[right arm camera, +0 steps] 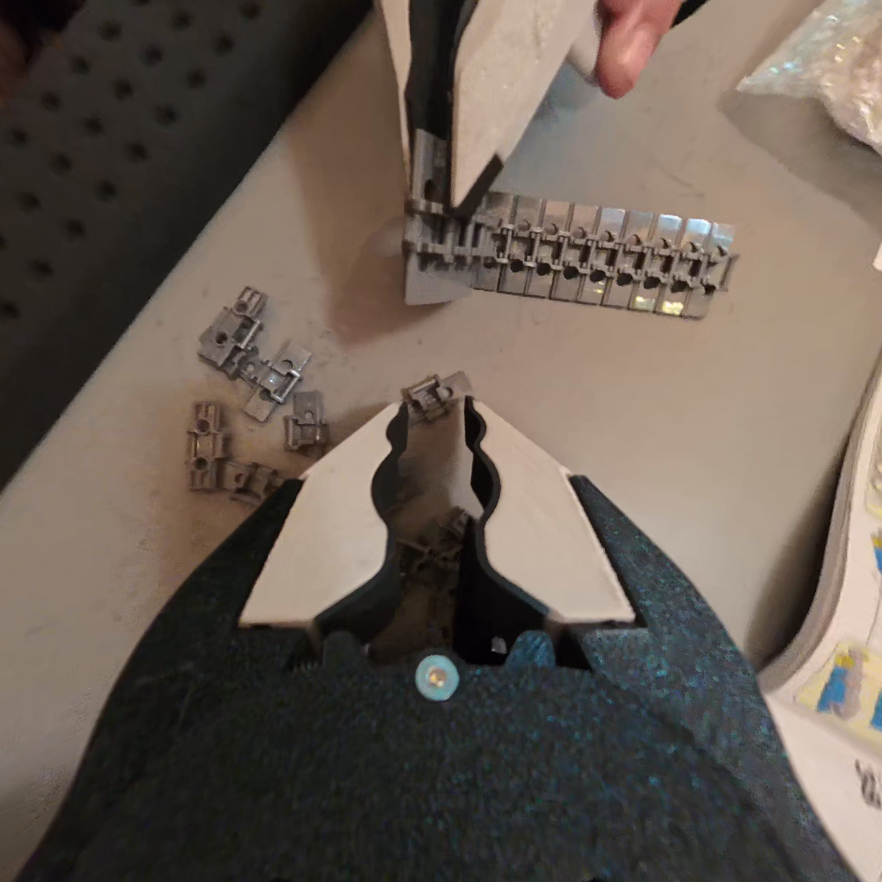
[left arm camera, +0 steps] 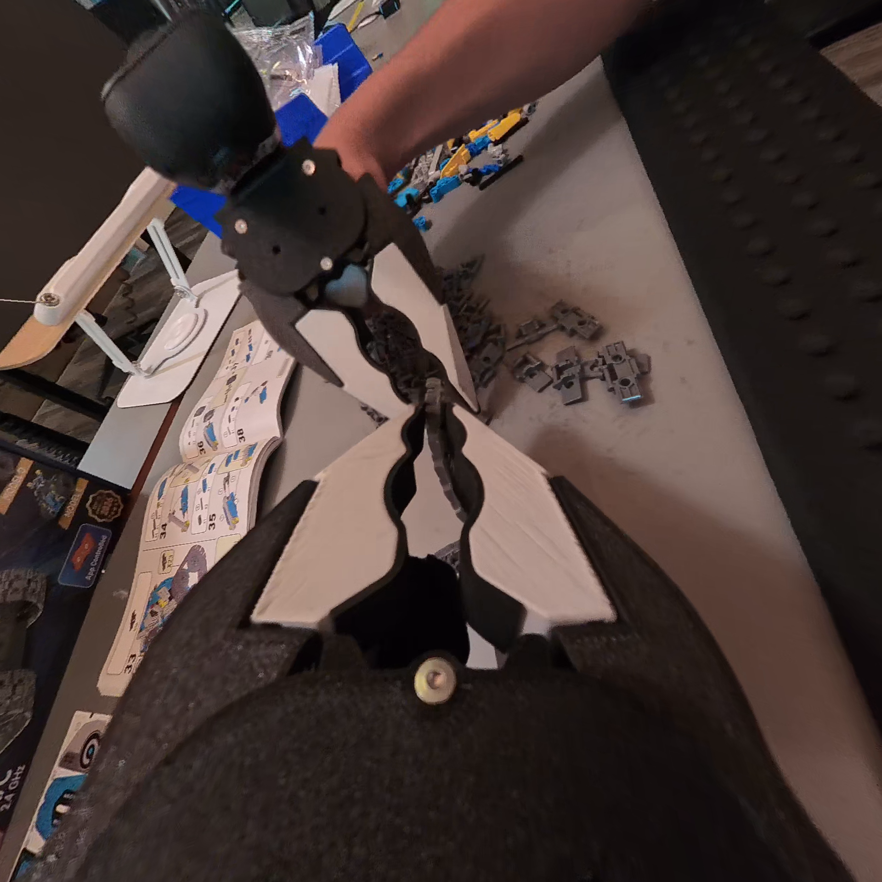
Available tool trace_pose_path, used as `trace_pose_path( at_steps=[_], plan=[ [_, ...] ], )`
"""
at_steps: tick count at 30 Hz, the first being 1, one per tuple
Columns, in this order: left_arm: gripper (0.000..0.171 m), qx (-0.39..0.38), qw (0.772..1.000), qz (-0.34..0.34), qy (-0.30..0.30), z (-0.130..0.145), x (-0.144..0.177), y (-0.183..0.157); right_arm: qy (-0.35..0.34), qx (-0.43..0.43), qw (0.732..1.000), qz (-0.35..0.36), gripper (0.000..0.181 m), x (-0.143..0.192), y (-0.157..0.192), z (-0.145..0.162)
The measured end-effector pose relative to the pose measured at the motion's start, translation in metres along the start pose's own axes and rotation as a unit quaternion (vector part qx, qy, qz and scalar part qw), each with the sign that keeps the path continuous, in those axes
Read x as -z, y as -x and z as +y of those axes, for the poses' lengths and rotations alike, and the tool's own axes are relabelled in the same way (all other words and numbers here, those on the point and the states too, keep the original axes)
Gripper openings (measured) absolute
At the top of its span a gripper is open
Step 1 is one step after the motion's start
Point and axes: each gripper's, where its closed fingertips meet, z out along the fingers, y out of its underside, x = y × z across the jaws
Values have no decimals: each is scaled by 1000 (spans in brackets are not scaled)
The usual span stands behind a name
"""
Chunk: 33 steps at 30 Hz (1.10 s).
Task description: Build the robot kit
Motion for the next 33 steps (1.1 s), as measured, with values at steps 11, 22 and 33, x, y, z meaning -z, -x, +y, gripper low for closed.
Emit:
trace_pose_path(
  at_steps=[11, 22, 33],
  plan=[
    [7, -12, 1000, -20, 7, 1, 1, 5, 19, -71, 997, -2, 12, -3, -1, 0],
    [7, -214, 942, -193, 169, 20, -25, 11, -136, -394, 896, 151, 12, 52, 4, -28],
    [7, -292, 900, -227, 230, 33, -31, 13, -130, -460, 858, 186, 12, 34, -3, -21]
  ],
)
